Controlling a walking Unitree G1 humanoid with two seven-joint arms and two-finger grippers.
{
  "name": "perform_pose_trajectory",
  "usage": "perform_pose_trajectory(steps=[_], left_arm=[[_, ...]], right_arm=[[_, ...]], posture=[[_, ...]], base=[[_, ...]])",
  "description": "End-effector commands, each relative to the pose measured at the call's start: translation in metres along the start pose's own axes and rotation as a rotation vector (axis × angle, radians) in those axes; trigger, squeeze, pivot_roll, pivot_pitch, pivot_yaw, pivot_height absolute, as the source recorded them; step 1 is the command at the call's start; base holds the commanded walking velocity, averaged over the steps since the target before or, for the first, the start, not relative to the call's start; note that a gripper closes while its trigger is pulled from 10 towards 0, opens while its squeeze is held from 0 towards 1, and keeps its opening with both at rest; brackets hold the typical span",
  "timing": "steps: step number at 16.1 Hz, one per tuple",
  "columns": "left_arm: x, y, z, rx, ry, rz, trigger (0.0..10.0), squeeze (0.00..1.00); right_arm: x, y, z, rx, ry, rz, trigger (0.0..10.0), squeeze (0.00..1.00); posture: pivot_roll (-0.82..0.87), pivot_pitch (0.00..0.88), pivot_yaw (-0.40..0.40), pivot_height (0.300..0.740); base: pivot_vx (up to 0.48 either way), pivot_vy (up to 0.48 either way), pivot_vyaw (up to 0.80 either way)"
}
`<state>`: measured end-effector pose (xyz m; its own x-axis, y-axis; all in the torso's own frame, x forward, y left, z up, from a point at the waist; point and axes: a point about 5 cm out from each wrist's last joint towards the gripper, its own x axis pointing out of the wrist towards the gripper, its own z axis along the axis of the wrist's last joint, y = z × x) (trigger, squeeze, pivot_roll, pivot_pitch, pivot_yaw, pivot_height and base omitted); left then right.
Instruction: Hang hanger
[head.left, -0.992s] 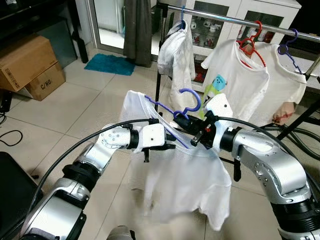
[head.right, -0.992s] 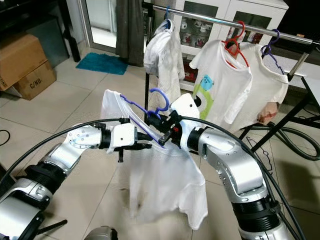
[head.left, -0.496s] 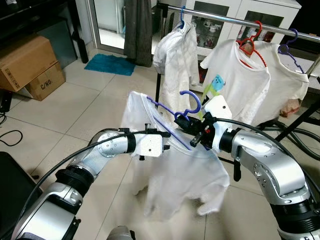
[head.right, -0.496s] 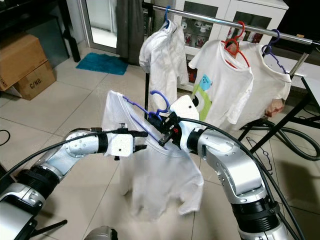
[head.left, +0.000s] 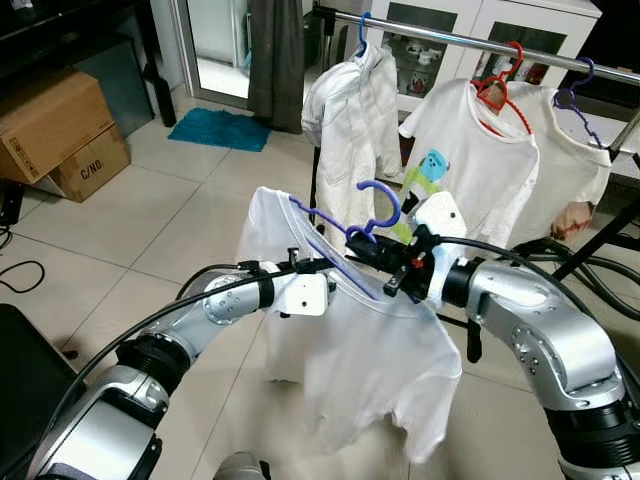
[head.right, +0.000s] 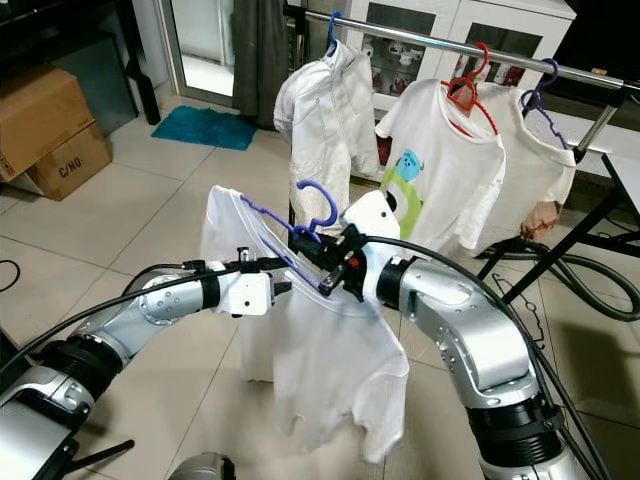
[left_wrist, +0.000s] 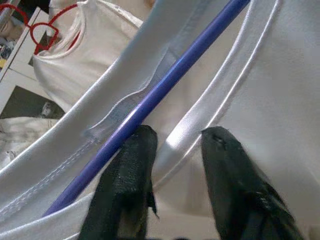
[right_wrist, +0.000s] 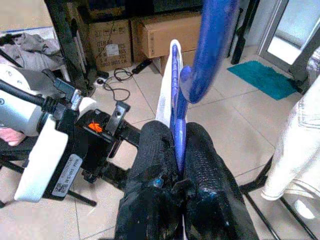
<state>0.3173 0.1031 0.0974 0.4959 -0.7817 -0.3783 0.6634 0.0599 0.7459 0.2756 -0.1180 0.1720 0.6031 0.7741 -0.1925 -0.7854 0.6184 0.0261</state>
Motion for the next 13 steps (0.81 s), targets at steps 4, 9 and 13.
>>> perform_pose_trajectory(steps=[4, 9, 13], left_arm=[[0.004, -0.011, -0.002, 0.005, 0.009, -0.035, 1.8, 0.29], [0.005, -0.015, -0.005, -0.023, 0.007, -0.100, 0.0, 0.00], [0.008, -0.014, 0.007, -0.027, -0.082, -0.091, 0.0, 0.00]], right_arm=[[-0.007, -0.001, 0.007, -0.008, -0.051, 0.015, 0.0, 0.00], [-0.007, -0.002, 0.010, -0.014, -0.061, 0.023, 0.0, 0.00], [-0.007, -0.004, 0.011, -0.014, -0.060, 0.007, 0.0, 0.00]], posture=[[0.01, 0.000, -0.050, 0.740], [0.00, 0.000, -0.050, 0.740], [0.00, 0.000, -0.049, 0.740]], base=[[0.000, 0.000, 0.00], [0.000, 0.000, 0.00], [0.000, 0.000, 0.00]])
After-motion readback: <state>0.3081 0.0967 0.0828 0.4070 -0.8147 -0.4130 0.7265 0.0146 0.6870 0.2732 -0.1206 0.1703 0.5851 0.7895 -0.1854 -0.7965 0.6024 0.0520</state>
